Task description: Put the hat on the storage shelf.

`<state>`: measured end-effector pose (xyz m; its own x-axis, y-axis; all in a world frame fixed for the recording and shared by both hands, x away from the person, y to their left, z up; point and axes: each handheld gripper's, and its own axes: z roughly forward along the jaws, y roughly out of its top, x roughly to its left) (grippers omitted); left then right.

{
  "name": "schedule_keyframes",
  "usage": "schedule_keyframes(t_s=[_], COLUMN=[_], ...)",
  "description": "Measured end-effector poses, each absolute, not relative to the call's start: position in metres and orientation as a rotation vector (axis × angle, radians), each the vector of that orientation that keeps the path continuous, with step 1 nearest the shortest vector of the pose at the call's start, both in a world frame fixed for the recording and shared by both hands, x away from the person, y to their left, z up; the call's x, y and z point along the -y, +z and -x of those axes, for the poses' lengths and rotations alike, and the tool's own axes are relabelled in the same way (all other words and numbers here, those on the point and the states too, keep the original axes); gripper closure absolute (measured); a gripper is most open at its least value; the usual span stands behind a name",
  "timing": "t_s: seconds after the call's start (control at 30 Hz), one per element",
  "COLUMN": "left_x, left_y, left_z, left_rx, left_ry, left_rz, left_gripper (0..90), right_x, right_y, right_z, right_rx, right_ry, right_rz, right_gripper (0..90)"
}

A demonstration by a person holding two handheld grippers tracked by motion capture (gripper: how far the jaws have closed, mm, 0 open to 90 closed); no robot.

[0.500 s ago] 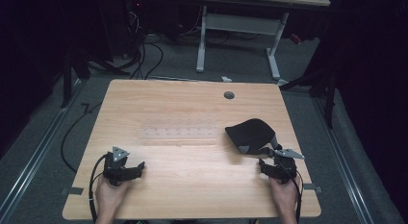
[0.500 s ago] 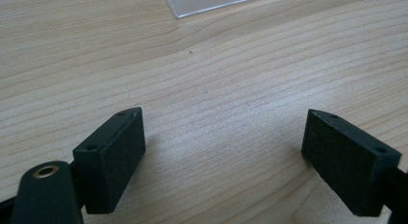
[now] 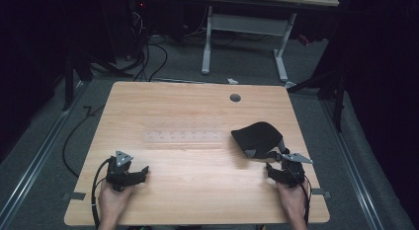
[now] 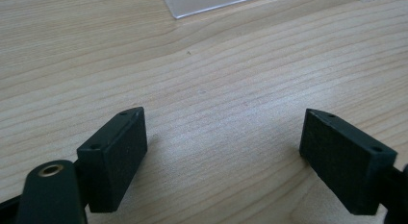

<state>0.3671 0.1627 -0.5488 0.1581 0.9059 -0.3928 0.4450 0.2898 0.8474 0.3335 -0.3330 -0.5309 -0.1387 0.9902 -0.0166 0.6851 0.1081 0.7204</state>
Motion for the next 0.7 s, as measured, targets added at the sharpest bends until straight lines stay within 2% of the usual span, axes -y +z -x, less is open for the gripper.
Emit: schedule_keyframes(t_s=[0.33, 0.7], left_x=[-0.163, -0.163], left_y=[-0.549, -0.549], left_z=[-0.367, -0.368], left_rx=[-1.463, -1.464], left_ry=[0.529, 0.532], left_rz=[-1.325, -1.320], left_gripper=[18.2, 18.7], right_x=[0.335, 0.337], right_y=[-0.529, -0.518], right_z=[-0.332, -0.312], right_rx=[-1.891, -1.850], right_ry=[0.783, 0.865], right_rz=[-1.625, -1.611], right_gripper=[36.9, 41.0])
